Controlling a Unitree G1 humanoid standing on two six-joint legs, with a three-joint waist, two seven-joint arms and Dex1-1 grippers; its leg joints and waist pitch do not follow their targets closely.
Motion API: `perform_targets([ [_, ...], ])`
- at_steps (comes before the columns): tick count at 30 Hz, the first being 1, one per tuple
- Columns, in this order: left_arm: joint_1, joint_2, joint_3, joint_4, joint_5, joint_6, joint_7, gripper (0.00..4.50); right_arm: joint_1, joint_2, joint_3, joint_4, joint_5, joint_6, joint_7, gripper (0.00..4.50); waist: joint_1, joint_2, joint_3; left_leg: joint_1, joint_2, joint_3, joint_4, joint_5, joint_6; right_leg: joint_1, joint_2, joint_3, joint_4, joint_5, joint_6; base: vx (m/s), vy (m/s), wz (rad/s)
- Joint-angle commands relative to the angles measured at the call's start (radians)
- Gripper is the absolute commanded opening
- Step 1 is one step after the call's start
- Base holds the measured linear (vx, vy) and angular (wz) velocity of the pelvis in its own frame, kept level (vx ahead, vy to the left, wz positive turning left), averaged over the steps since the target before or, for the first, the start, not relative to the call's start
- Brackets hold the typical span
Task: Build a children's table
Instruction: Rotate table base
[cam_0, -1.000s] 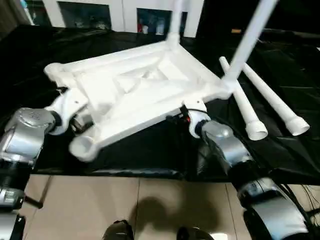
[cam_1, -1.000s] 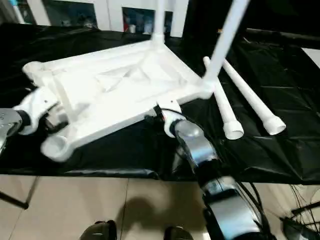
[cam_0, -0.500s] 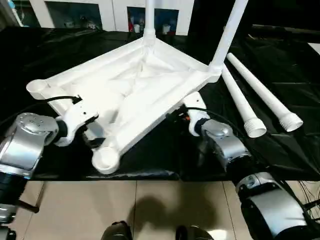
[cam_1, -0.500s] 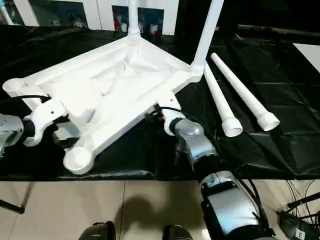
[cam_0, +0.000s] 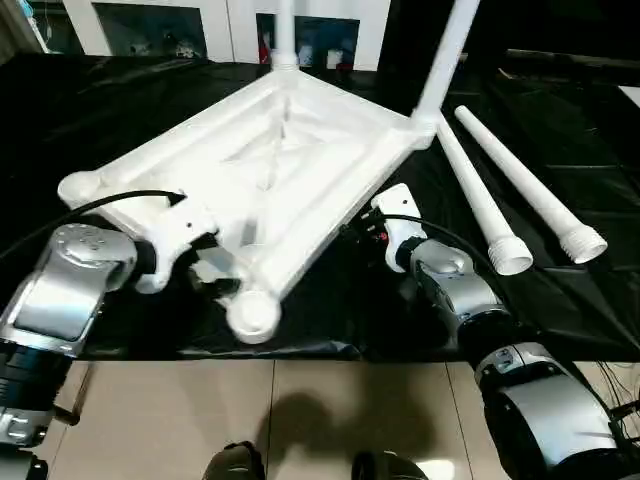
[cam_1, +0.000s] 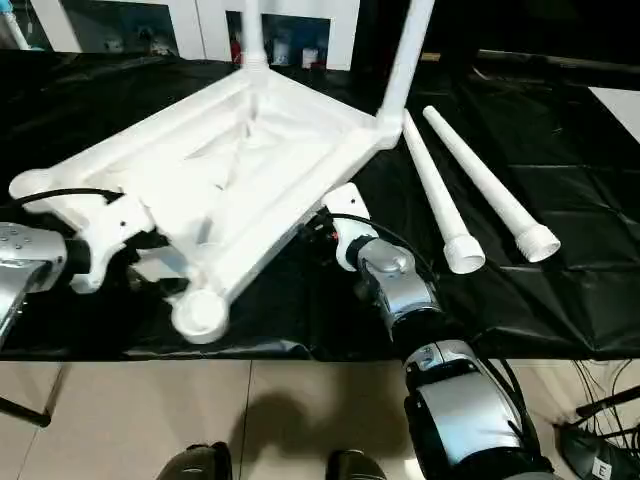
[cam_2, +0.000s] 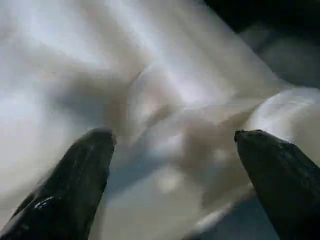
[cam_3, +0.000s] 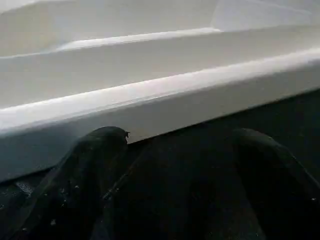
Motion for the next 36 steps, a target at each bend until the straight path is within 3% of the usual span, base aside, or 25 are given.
perform_targets([
  [1, -0.024, -0.041, -0.055, -0.049, -0.044, -0.02, -0.034, 4.47, -0.041, 0.043, 0.026, -0.016, 0.002, -0.034, 0.055, 3.92, 0.002, 0.033, -0.097, 0.036, 0.031, -0.021, -0.072, -0.268, -0.026, 0.047, -0.043, 0.033, -0.048, -0.1, -0.271, 0.0, 0.0, 0.0],
  [2, -0.024, -0.051, -0.063, -0.056, -0.051, -0.013, -0.037, 4.47, -0.041, 0.046, 0.026, -0.018, 0.002, -0.035, 0.063, 3.92, 0.001, 0.033, -0.097, 0.037, 0.031, -0.02, -0.072, -0.271, -0.024, 0.046, -0.044, 0.034, -0.049, -0.1, -0.274, 0.0, 0.0, 0.0],
  [4, -0.021, -0.066, -0.08, -0.067, -0.056, -0.015, -0.039, 4.47, -0.039, 0.048, 0.031, -0.023, 0.0, -0.037, 0.079, 3.92, -0.008, 0.029, -0.098, 0.025, 0.03, -0.023, -0.072, -0.246, -0.012, 0.055, -0.046, 0.033, -0.045, -0.075, -0.279, 0.0, 0.0, 0.0],
  [7, -0.029, -0.095, -0.095, -0.055, -0.044, -0.026, -0.014, 4.47, -0.036, 0.049, 0.034, -0.024, -0.004, -0.044, 0.081, 3.92, -0.01, 0.033, -0.097, 0.033, 0.031, -0.021, -0.068, -0.244, 0.0, 0.048, -0.044, 0.035, -0.051, -0.087, -0.281, 0.0, 0.0, 0.0],
  [11, -0.043, -0.124, -0.094, -0.032, -0.034, -0.061, 0.002, 4.47, -0.039, 0.047, 0.031, -0.015, -0.013, -0.06, 0.079, 3.92, -0.006, 0.036, -0.096, 0.038, 0.033, -0.021, -0.07, -0.266, -0.011, 0.045, -0.042, 0.034, -0.053, -0.113, -0.276, 0.0, 0.0, 0.0],
  [15, -0.082, -0.158, -0.033, -0.019, -0.085, -0.132, 0.022, 4.47, -0.034, 0.029, 0.021, -0.034, -0.017, -0.061, 0.081, 3.92, -0.004, 0.037, -0.097, 0.038, 0.032, -0.023, -0.071, -0.286, -0.021, 0.047, -0.041, 0.034, -0.052, -0.115, -0.273, 0.0, 0.0, 0.0],
  [17, -0.099, -0.146, -0.002, -0.029, -0.113, -0.115, 0.024, 4.47, -0.024, 0.018, 0.023, -0.053, -0.018, -0.062, 0.091, 3.92, -0.005, 0.034, -0.097, 0.036, 0.03, -0.022, -0.071, -0.272, -0.018, 0.048, -0.039, 0.034, -0.049, -0.097, -0.275, 0.0, 0.0, 0.0],
  [20, -0.116, -0.075, 0.026, -0.037, -0.108, -0.089, 0.013, 4.47, -0.002, 0.004, 0.025, -0.086, -0.014, -0.06, 0.101, 3.92, -0.007, 0.035, -0.095, 0.035, 0.028, -0.022, -0.071, -0.265, -0.009, 0.048, -0.038, 0.033, -0.049, -0.104, -0.266, 0.0, 0.0, 0.0],
  [21, -0.128, -0.021, 0.056, -0.015, -0.072, -0.095, 0.04, 4.47, 0.014, -0.004, 0.026, -0.106, -0.014, -0.057, 0.103, 3.92, -0.008, 0.038, -0.096, 0.032, 0.028, -0.024, -0.071, -0.258, -0.011, 0.051, -0.038, 0.032, -0.047, -0.106, -0.258, 0.0, 0.0, 0.0],
  [24, -0.137, 0.03, 0.075, 0.036, -0.014, -0.126, 0.086, 4.47, 0.026, -0.009, 0.025, -0.113, -0.015, -0.057, 0.099, 3.92, -0.011, 0.04, -0.097, 0.036, 0.028, -0.022, -0.068, -0.25, -0.011, 0.047, -0.036, 0.034, -0.05, -0.096, -0.262, 0.0, 0.0, 0.0],
  [25, -0.119, 0.12, 0.07, 0.09, 0.041, -0.173, 0.073, 4.47, 0.036, -0.013, 0.024, -0.112, -0.018, -0.057, 0.095, 3.92, -0.009, 0.042, -0.096, 0.037, 0.028, -0.023, -0.069, -0.257, -0.011, 0.045, -0.036, 0.033, -0.05, -0.106, -0.259, 0.0, 0.0, 0.0],
  [27, -0.104, 0.165, 0.068, 0.108, 0.056, -0.199, 0.051, 4.47, 0.04, -0.015, 0.024, -0.111, -0.02, -0.057, 0.093, 3.92, -0.017, 0.041, -0.095, 0.027, 0.028, -0.03, -0.074, -0.267, -0.02, 0.052, -0.037, 0.031, -0.048, -0.131, -0.245, 0.0, 0.0, 0.0],
  [29, -0.074, 0.22, 0.07, 0.108, 0.041, -0.225, -0.017, 4.47, 0.043, -0.015, 0.022, -0.111, -0.022, -0.056, 0.092, 3.92, -0.012, 0.044, -0.095, 0.04, 0.03, -0.027, -0.072, -0.275, -0.027, 0.042, -0.039, 0.033, -0.052, -0.13, -0.249, 0.0, 0.0, 0.0],
  [32, -0.048, 0.279, 0.06, 0.093, 0.002, -0.208, -0.112, 4.47, 0.044, -0.016, 0.019, -0.117, -0.025, -0.048, 0.092, 3.92, -0.002, 0.049, -0.095, 0.046, 0.033, -0.022, -0.073, -0.27, -0.035, 0.036, -0.036, 0.034, -0.045, -0.077, -0.278, 0.0, 0.0, 0.0],
  [36, -0.039, 0.321, 0.044, 0.088, -0.005, -0.202, -0.171, 4.47, 0.043, -0.023, 0.019, -0.129, -0.026, -0.042, 0.096, 3.92, 0.004, 0.047, -0.091, 0.047, 0.033, -0.02, -0.077, -0.306, -0.047, 0.035, -0.038, 0.036, -0.048, -0.116, -0.271, 0.0, 0.0, 0.0],
])
